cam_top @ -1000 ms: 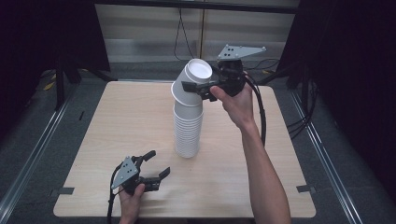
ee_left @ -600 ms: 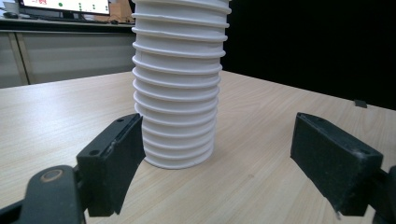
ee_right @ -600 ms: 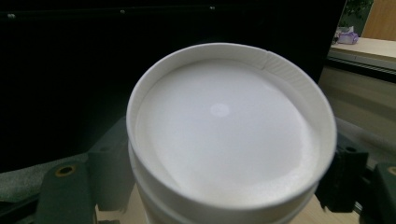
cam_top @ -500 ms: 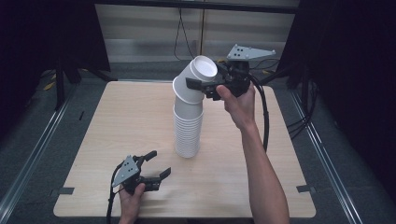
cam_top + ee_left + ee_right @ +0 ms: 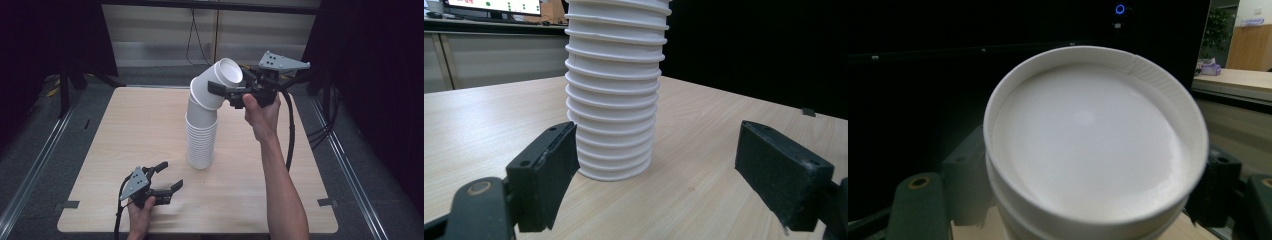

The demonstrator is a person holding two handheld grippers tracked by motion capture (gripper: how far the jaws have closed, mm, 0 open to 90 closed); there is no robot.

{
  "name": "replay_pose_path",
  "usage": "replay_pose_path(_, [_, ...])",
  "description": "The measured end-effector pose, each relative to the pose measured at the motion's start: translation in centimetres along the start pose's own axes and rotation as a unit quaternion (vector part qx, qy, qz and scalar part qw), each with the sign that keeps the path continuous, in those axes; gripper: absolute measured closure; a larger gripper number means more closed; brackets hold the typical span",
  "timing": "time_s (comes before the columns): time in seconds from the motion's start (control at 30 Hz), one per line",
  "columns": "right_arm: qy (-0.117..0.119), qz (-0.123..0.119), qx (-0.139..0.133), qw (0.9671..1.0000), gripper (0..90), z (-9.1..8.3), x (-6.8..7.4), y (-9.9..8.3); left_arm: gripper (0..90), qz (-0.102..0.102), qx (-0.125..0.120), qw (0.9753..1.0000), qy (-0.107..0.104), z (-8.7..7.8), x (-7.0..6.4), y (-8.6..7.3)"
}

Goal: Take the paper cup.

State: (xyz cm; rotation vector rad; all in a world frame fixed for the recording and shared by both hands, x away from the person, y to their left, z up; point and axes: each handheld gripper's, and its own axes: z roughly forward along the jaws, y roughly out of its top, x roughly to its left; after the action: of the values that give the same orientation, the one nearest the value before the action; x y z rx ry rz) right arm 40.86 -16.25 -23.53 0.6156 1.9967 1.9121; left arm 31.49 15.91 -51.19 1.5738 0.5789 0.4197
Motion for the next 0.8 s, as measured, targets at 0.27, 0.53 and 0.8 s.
replay_pose_path(0.27, [-0.005,0.004,-0.019,0.9998,22.6,-1.4,0.1,-0.6,17.2,-0.002,-0.001,1.0000,-0.004,0.0,0.0,0.0])
replay_pose_path(0.53, [-0.012,0.003,-0.020,0.9997,22.6,-2.7,0.5,-1.5,17.2,0.002,0.000,1.0000,-0.003,0.0,0.0,0.0])
replay_pose_path(0.8, [-0.019,0.004,-0.033,0.9993,22.7,-4.7,1.2,-2.4,17.2,-0.006,-0.003,1.0000,-0.003,0.0,0.0,0.0])
